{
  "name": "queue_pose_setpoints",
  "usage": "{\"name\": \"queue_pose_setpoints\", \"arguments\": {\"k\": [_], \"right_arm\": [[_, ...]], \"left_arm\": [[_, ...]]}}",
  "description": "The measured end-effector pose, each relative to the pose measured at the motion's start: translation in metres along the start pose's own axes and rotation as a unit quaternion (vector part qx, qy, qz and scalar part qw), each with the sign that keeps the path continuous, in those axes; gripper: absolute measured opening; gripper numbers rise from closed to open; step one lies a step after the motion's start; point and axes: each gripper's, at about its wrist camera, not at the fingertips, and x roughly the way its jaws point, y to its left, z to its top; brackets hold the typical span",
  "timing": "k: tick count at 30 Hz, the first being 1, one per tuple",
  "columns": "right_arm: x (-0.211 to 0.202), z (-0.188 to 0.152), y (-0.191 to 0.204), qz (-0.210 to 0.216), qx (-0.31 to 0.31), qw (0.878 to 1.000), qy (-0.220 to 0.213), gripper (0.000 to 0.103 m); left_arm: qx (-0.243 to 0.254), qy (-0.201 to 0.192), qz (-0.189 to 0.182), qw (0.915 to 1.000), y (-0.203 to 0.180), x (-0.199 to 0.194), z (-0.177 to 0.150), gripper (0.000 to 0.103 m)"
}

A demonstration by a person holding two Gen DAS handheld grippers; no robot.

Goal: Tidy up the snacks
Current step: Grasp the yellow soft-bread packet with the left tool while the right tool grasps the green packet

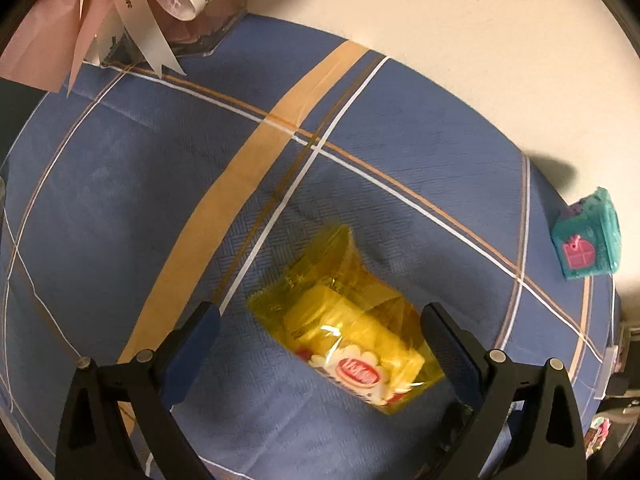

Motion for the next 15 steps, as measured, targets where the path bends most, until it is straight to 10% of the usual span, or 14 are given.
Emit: {"name": "queue_pose_setpoints", "arguments": {"k": [5, 15], "right_arm": [[-0.005, -0.001, -0.007, 0.001, 0.003, 1.0, -0.001, 0.086], [-0.004, -0.011, -0.014, -0.002, 0.005, 1.0, -0.005, 0.056]], "left_arm": [[-0.003, 0.011, 0.002, 0.9999, -0.006, 0.01, -0.002, 0.098], [-0.008, -0.003, -0.009, 0.9999, -0.009, 0.005, -0.022, 0.061]]}}
